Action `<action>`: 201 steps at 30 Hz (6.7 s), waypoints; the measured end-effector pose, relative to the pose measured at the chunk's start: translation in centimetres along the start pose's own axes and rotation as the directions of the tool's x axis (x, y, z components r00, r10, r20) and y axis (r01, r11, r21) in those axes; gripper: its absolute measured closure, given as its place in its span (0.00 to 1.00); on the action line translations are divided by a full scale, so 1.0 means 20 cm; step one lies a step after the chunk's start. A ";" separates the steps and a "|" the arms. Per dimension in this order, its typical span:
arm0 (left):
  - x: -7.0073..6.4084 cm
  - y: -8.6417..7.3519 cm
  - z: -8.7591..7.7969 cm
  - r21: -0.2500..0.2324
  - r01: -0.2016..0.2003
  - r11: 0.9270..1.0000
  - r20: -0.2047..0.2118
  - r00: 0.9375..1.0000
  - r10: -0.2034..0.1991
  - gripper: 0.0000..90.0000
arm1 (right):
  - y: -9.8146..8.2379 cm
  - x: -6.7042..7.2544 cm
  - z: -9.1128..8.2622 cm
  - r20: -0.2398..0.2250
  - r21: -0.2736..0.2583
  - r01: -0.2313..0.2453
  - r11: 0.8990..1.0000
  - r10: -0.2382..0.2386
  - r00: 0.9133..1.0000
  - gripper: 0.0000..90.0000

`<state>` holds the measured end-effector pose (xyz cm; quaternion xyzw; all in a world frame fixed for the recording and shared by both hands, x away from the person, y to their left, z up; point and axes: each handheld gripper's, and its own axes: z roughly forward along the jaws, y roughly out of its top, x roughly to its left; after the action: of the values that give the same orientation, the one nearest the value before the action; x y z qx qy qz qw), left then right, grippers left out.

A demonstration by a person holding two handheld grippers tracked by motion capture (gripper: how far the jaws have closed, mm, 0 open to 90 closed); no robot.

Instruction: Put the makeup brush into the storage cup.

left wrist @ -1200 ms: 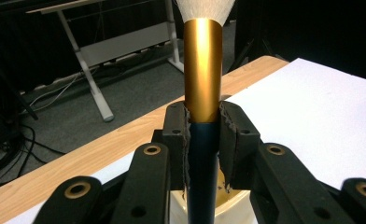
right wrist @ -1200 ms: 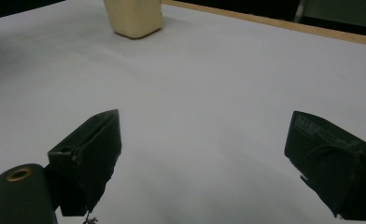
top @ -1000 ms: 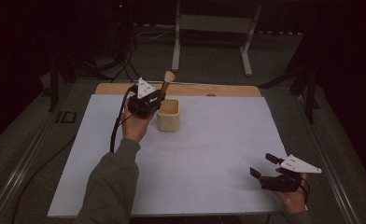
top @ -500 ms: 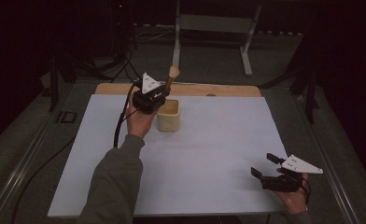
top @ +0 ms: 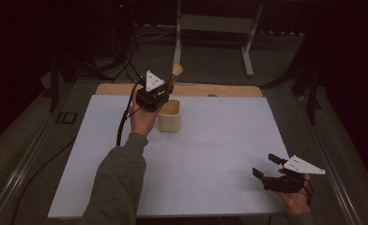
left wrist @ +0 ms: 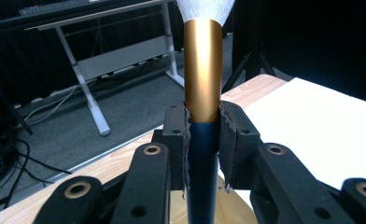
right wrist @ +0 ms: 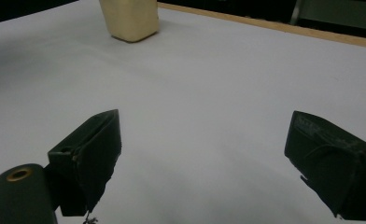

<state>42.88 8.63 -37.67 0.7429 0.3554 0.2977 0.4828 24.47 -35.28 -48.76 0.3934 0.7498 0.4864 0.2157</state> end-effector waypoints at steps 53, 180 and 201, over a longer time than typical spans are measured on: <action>-0.01 -0.03 0.19 0.031 0.009 0.999 -0.006 1.000 -0.009 0.83 | 0.00 -0.01 -0.01 -0.004 -0.013 -0.012 1.000 0.012 1.000 0.12; 0.06 -0.37 -0.57 0.048 0.085 0.995 0.002 0.996 -0.085 0.10 | 0.00 0.00 0.00 0.001 -0.004 -0.004 1.000 0.004 1.000 0.12; 0.10 -0.56 -0.77 0.046 0.123 0.991 -0.045 0.992 -0.121 0.09 | 0.00 0.00 0.00 0.009 -0.006 -0.002 1.000 0.002 1.000 0.12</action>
<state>29.22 21.25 -42.28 0.7250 0.4174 0.2744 0.4743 24.46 -35.17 -48.82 0.3959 0.7469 0.4869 0.2197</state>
